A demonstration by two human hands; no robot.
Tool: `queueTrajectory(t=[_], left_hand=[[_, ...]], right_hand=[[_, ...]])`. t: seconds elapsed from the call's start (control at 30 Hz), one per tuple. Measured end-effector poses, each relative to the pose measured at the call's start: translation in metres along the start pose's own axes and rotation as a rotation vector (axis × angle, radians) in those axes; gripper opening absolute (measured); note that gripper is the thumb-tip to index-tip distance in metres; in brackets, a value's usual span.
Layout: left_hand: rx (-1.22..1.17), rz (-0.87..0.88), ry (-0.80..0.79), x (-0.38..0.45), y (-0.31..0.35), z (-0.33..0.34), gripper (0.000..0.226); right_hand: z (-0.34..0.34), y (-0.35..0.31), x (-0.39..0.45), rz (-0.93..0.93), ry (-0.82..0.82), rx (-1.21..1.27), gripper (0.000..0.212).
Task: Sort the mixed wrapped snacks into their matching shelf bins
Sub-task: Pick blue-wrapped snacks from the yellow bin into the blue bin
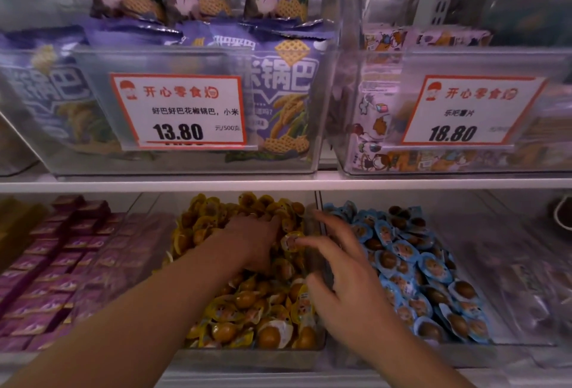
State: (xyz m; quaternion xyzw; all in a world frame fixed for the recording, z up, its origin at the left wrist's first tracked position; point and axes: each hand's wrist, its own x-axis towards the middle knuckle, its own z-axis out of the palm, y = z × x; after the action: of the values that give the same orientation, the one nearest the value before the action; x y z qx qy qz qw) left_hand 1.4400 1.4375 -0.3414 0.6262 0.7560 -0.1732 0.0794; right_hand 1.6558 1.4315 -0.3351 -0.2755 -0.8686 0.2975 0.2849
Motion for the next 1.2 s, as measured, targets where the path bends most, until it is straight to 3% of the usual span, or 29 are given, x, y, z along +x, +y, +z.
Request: queueTrajectory(t=[0.07, 0.17, 0.37, 0.5, 0.7, 0.9, 1.0, 1.07, 1.13, 1.2], left_hand=[[0.051, 0.024, 0.144, -0.001, 0.007, 0.013, 0.083], [-0.101, 0.064, 0.255, -0.007, 0.000, 0.019, 0.059], [-0.646, 0.083, 0.070, -0.036, -0.022, -0.004, 0.055], [-0.737, 0.111, 0.037, -0.068, -0.032, -0.001, 0.047], [-0.934, -0.089, 0.550, -0.074, -0.034, 0.002, 0.015], [-1.077, -0.143, 0.674, -0.072, -0.018, 0.001, 0.012], [-0.915, -0.035, 0.508, -0.066, 0.005, 0.006, 0.015], [-0.551, 0.024, 0.357, -0.065, 0.016, 0.015, 0.030], [-0.261, 0.034, 0.323, -0.062, 0.018, 0.018, 0.032], [-0.263, 0.044, 0.293, -0.060, 0.012, 0.018, 0.022]], right_hand=[[0.000, 0.000, 0.000, 0.001, -0.018, -0.007, 0.048], [0.001, 0.000, 0.000, 0.000, -0.015, -0.006, 0.044], [0.001, 0.001, 0.000, -0.001, 0.002, 0.028, 0.048], [0.002, 0.001, 0.000, -0.008, 0.008, 0.035, 0.052], [0.002, 0.001, 0.000, 0.003, 0.011, 0.042, 0.054], [0.003, 0.000, 0.001, 0.001, 0.022, 0.034, 0.054], [0.002, 0.000, 0.001, -0.006, 0.029, 0.028, 0.054], [0.002, 0.000, 0.001, -0.006, 0.020, 0.026, 0.049], [0.002, 0.001, 0.000, -0.003, 0.016, 0.026, 0.046], [0.001, 0.002, 0.000, -0.005, 0.017, 0.028, 0.047]])
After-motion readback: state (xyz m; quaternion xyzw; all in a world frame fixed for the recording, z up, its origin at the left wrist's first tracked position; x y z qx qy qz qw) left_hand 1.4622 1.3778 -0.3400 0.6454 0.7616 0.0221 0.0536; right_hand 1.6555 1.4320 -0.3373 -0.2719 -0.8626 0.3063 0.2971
